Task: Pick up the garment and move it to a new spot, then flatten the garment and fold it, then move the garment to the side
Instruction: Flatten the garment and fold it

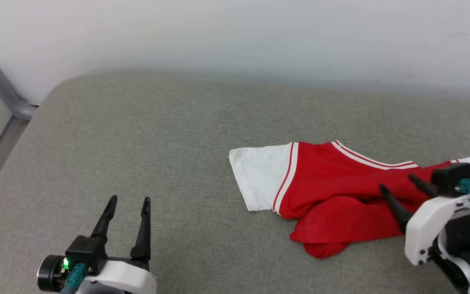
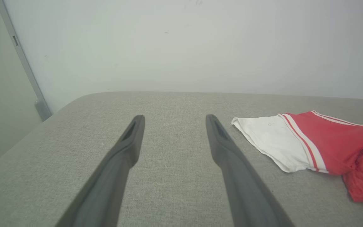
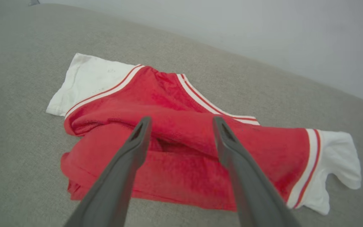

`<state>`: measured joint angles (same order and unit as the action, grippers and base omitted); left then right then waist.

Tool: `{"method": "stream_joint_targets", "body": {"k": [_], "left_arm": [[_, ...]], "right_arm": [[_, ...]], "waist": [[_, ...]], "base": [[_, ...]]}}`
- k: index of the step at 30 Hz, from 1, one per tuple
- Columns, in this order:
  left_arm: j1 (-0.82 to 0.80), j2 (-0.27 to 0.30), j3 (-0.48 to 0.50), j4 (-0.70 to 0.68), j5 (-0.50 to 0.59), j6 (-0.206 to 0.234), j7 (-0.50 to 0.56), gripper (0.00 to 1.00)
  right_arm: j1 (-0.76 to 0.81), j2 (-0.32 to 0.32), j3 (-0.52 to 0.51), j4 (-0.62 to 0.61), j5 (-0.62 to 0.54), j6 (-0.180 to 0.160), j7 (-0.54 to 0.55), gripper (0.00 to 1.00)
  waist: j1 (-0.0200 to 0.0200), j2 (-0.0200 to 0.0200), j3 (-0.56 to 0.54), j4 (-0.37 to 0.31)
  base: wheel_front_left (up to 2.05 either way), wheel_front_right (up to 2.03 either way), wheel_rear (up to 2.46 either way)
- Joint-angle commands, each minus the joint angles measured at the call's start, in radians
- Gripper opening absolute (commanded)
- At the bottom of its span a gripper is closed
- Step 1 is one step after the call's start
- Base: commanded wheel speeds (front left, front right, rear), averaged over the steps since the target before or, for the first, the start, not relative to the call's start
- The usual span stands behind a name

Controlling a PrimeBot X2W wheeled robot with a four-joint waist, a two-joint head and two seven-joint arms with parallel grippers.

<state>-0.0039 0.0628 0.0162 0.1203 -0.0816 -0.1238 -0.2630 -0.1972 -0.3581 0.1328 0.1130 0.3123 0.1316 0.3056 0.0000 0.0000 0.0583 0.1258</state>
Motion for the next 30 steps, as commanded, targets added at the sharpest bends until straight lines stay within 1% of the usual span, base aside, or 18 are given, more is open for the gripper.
{"method": "stream_joint_targets", "body": {"k": [1, 5, 8, 10, 12, 18, 23, 24, 28, 29, 30], "left_arm": [[-0.003, 0.006, 0.005, 0.002, 0.008, -0.003, -0.003, 1.00], [-0.014, 0.005, -0.001, 0.008, 0.007, -0.004, -0.003, 1.00], [-0.023, 0.003, -0.010, 0.013, 0.005, -0.004, -0.003, 1.00], [-0.028, 0.000, -0.019, 0.017, 0.003, -0.004, -0.003, 1.00], [-0.030, -0.002, -0.027, 0.022, 0.001, -0.004, -0.003, 1.00], [-0.051, -0.006, -0.045, 0.029, -0.002, -0.005, -0.003, 1.00], [-0.064, -0.009, -0.053, 0.034, -0.006, -0.005, -0.003, 1.00], [-0.064, -0.009, -0.053, 0.034, -0.006, -0.005, -0.003, 1.00], [-0.063, -0.011, -0.055, 0.036, -0.010, -0.002, -0.003, 1.00], [-0.061, -0.011, -0.055, 0.036, -0.009, -0.001, -0.003, 1.00], [-0.058, -0.011, -0.052, 0.037, -0.008, 0.000, -0.003, 1.00]], "right_arm": [[0.007, -0.026, 0.038, -0.021, 0.028, -0.002, 0.071, 1.00], [-0.013, -0.068, 0.133, -0.080, 0.097, -0.001, 0.280, 1.00], [-0.032, -0.065, 0.170, -0.105, 0.134, -0.002, 0.422, 1.00], [-0.039, -0.073, 0.199, -0.108, 0.133, -0.001, 0.501, 1.00], [-0.053, -0.073, 0.221, -0.102, 0.128, -0.001, 0.555, 1.00], [-0.088, -0.059, 0.252, -0.019, 0.096, -0.001, 0.625, 1.00], [-0.104, -0.054, 0.278, 0.064, 0.076, -0.001, 0.634, 1.00], [-0.104, -0.054, 0.278, 0.064, 0.076, -0.001, 0.634, 1.00], [-0.095, -0.038, 0.295, 0.138, 0.076, -0.001, 0.629, 1.00], [-0.089, -0.037, 0.305, 0.153, 0.081, -0.001, 0.633, 0.99], [-0.083, -0.037, 0.314, 0.165, 0.086, -0.001, 0.633, 0.71]], "waist": [[0.0000, 0.0000, 0.004, 0.008], [0.0000, 0.0000, 0.015, 0.030], [0.0000, 0.0000, 0.027, 0.053], [0.0000, 0.0000, 0.036, 0.071], [0.0000, 0.0000, 0.045, 0.090], [0.0000, 0.0000, 0.073, 0.154], [0.0000, 0.0000, 0.090, 0.198], [0.0000, 0.0000, 0.090, 0.198], [0.0000, 0.0000, 0.095, 0.218], [0.0000, 0.0000, 0.094, 0.219], [0.0000, 0.0000, 0.093, 0.219]], "base": [[0.00, 0.00, 0.00], [0.00, 0.00, 0.00], [0.00, 0.00, 0.00], [0.00, 0.00, 0.00], [0.00, 0.00, 0.00], [0.00, 0.00, 0.00], [0.00, 0.00, 0.00], [0.00, 0.00, 0.00], [0.00, 0.00, 0.00], [0.00, 0.00, 0.00], [0.00, 0.00, 0.00]]}}
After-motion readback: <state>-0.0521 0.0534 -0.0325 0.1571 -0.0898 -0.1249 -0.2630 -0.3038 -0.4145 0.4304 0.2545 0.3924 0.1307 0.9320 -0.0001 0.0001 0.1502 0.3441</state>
